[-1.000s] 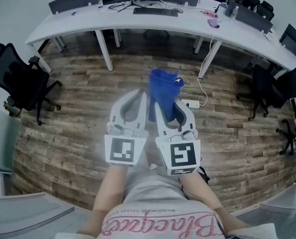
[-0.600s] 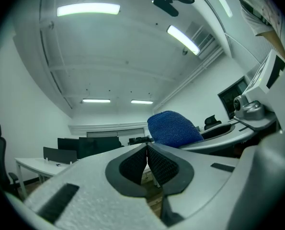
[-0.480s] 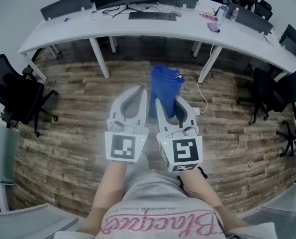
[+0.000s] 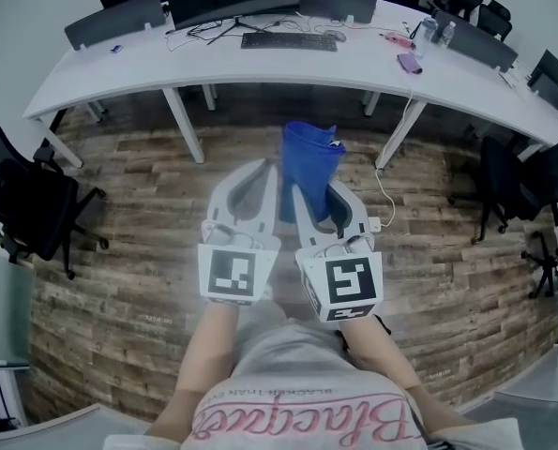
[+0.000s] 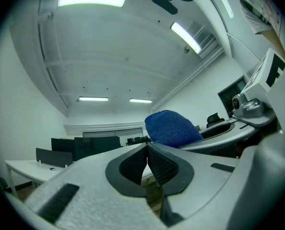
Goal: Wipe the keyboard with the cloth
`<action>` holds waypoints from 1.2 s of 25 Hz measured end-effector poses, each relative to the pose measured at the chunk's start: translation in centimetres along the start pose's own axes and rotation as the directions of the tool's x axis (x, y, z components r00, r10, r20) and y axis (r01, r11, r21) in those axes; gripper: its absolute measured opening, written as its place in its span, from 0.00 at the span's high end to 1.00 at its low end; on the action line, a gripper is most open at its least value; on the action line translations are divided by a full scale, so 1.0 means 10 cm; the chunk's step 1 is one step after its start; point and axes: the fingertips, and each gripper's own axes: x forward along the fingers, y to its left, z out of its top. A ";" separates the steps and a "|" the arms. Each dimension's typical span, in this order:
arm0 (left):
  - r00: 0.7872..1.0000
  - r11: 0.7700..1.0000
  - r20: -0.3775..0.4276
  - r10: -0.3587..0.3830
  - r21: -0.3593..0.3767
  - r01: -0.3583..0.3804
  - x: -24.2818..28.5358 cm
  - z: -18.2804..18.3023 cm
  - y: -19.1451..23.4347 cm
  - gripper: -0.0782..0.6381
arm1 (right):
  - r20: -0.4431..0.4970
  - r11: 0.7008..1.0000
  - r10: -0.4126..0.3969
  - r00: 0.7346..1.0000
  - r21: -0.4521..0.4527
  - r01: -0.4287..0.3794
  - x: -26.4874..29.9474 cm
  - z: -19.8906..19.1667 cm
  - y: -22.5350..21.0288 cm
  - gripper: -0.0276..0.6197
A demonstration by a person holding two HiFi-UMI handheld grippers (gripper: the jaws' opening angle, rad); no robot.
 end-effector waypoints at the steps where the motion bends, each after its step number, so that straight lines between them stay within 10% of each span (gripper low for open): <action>1: 1.000 1.000 -0.001 -0.007 -0.002 0.007 0.06 -0.04 0.09 0.88 | 0.001 1.000 0.001 1.000 -0.008 -0.001 0.11 0.01 0.01 0.81; 30: 0.998 0.998 -0.032 -0.053 -0.017 0.052 1.28 -0.70 1.48 0.88 | -0.022 0.996 -0.084 0.996 0.003 0.084 2.02 -0.18 -0.25 0.81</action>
